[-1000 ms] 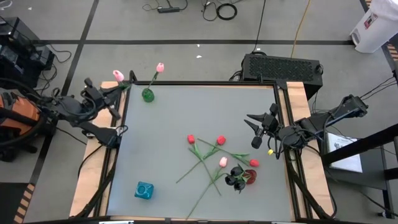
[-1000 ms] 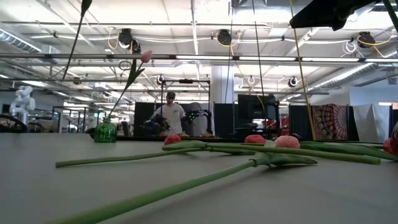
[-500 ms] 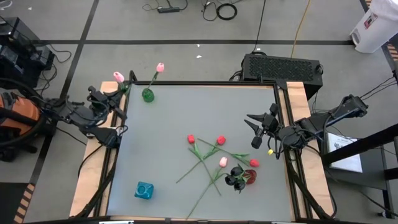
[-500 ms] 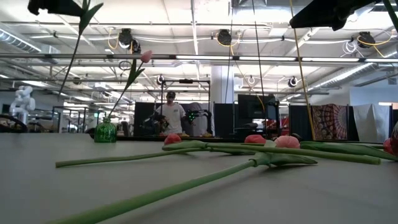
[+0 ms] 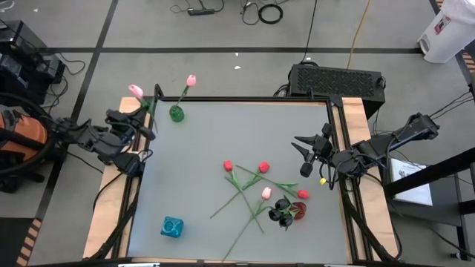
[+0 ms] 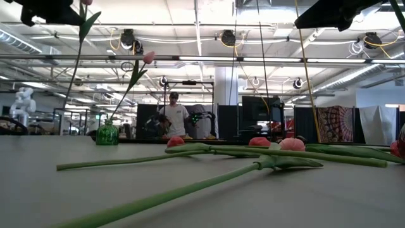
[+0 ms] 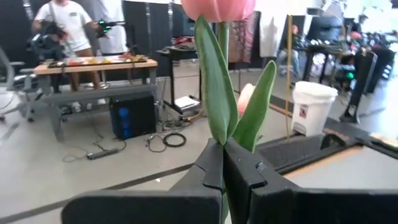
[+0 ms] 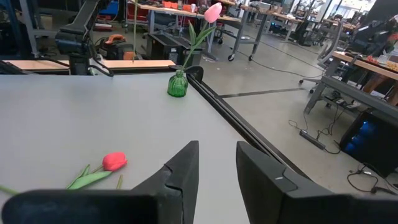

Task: Sort flowers into vase by color
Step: Put the left pink flower into the green vase

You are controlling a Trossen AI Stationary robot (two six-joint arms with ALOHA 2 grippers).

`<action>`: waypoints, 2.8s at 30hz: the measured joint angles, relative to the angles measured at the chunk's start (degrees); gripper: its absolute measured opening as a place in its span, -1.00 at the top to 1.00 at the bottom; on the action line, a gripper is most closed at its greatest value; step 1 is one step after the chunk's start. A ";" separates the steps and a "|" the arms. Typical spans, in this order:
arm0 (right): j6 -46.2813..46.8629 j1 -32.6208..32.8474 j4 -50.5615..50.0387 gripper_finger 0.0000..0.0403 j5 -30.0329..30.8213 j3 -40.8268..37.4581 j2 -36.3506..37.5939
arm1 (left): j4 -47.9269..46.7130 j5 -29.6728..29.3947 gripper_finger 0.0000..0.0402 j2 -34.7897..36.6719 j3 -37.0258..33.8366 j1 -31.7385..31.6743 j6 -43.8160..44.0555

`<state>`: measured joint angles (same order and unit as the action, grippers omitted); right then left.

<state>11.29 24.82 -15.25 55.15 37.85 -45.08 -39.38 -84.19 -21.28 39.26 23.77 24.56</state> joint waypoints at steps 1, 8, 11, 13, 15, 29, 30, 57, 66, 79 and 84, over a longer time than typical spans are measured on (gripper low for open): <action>0.00 0.01 0.01 0.51 0.01 0.00 0.00 | 0.00 -0.96 0.99 0.00 -0.31 0.00 0.91; 0.00 0.02 0.01 0.51 0.01 0.00 0.00 | -0.37 -5.74 0.99 -0.02 -2.49 -0.25 3.64; 0.01 0.00 0.01 0.51 0.01 0.00 0.00 | -0.26 -5.82 0.99 -0.02 -2.49 -1.09 3.68; 0.01 0.00 0.01 0.51 -0.01 0.00 0.00 | -0.23 -5.86 0.99 -0.02 -2.49 -1.76 3.76; 0.01 0.01 0.01 0.51 0.01 0.00 0.00 | -0.20 -5.89 0.99 -0.11 -2.51 -2.32 5.19; 0.01 0.01 0.01 0.51 0.01 0.00 0.00 | 4.32 -5.86 0.99 -7.84 -7.28 -8.58 11.14; 0.00 0.00 0.01 0.51 0.01 0.00 0.00 | 4.45 -5.82 0.99 -8.73 -7.29 -9.18 11.16; 0.00 0.02 0.01 0.51 0.01 0.00 0.02 | 42.97 29.33 0.99 -11.62 -7.29 -38.70 -30.72; 0.00 0.00 0.01 0.51 0.01 0.00 0.02 | 44.19 39.69 0.99 -11.49 -7.23 -50.15 -33.62; 0.01 0.02 0.01 0.51 0.00 -0.02 0.02 | 44.59 67.45 0.99 -11.77 -7.23 -70.32 -27.83; 0.00 0.01 0.01 0.51 0.00 -0.02 0.02 | 43.87 79.19 0.99 -13.12 -7.23 -77.71 -25.07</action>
<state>11.29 24.83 -15.25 55.15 37.82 -45.06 4.49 -5.00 -34.40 32.03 -53.94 -0.51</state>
